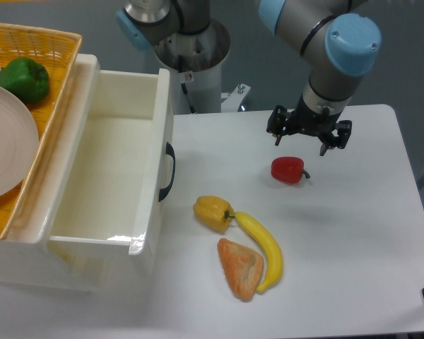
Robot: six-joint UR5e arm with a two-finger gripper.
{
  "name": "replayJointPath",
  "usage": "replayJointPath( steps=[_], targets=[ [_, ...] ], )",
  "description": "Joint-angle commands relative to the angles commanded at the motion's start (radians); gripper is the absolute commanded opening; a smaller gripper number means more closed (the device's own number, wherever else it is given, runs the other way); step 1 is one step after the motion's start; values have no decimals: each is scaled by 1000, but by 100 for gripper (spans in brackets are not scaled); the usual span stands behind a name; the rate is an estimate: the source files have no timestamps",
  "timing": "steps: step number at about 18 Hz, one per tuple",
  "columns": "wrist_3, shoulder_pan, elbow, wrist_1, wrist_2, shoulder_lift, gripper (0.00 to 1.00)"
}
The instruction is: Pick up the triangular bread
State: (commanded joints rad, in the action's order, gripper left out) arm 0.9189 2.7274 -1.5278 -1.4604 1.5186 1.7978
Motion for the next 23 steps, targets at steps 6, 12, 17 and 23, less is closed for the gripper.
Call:
replayJointPath(
  steps=[6,12,17,23],
  targets=[
    [-3,-3,-8,0,2,11,100],
    [-29,-11,-11,20,2,20,100],
    [-107,-35,-11,98,-2,55,100],
    [-363,-64,-8,182,-53,121,100]
  ],
)
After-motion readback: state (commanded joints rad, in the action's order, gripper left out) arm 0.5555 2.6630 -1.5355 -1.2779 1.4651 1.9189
